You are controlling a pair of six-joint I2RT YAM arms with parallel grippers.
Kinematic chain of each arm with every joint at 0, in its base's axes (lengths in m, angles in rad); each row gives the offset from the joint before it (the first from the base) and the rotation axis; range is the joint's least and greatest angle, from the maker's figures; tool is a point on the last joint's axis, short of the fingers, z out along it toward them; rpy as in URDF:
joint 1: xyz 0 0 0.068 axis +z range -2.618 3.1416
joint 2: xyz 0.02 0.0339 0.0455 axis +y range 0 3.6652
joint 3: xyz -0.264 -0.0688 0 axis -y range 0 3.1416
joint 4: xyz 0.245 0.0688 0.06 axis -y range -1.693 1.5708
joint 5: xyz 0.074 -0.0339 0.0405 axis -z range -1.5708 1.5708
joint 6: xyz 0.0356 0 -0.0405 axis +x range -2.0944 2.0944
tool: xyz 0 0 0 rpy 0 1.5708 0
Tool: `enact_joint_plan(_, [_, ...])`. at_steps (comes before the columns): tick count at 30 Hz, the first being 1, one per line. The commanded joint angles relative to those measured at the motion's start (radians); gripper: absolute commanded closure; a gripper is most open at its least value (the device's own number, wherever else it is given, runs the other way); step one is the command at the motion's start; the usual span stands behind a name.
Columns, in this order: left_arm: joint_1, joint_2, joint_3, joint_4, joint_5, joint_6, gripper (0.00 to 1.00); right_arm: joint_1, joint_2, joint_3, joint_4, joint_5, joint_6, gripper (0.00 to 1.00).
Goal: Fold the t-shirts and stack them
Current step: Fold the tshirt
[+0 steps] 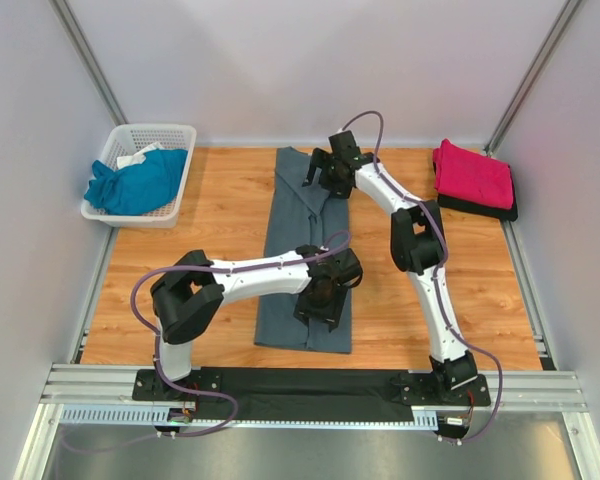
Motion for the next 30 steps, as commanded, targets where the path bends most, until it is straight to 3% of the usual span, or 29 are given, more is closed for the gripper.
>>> enact_joint_plan(1, [0.018, -0.017, 0.061, -0.079, -0.051, 0.03, 0.34, 0.019, 0.053, 0.065, 0.025, -0.035, -0.004, 0.03])
enact_joint_plan(7, [0.156, -0.167, 0.066, -0.078, -0.053, 0.056, 0.33, 0.016, -0.003, 0.18, -0.056, -0.104, -0.067, 0.02])
enact_joint_plan(13, [0.374, -0.284, 0.126, 0.075, -0.013, 0.131, 0.28, -0.065, -0.285, 0.099, -0.013, -0.168, -0.042, 0.0])
enact_joint_plan(18, [0.475, -0.101, 0.351, 0.14, -0.146, 0.221, 0.25, -0.154, -0.387, 0.018, -0.031, -0.15, -0.045, 0.0])
enact_joint_plan(23, [0.491, 0.184, 0.631, 0.212, -0.205, 0.332, 0.26, -0.189, -0.418, -0.117, -0.028, -0.159, -0.047, 0.0])
enact_joint_plan(30, [0.491, 0.427, 0.83, 0.298, -0.263, 0.438, 0.28, -0.188, -0.404, -0.225, 0.013, -0.168, -0.01, 0.0])
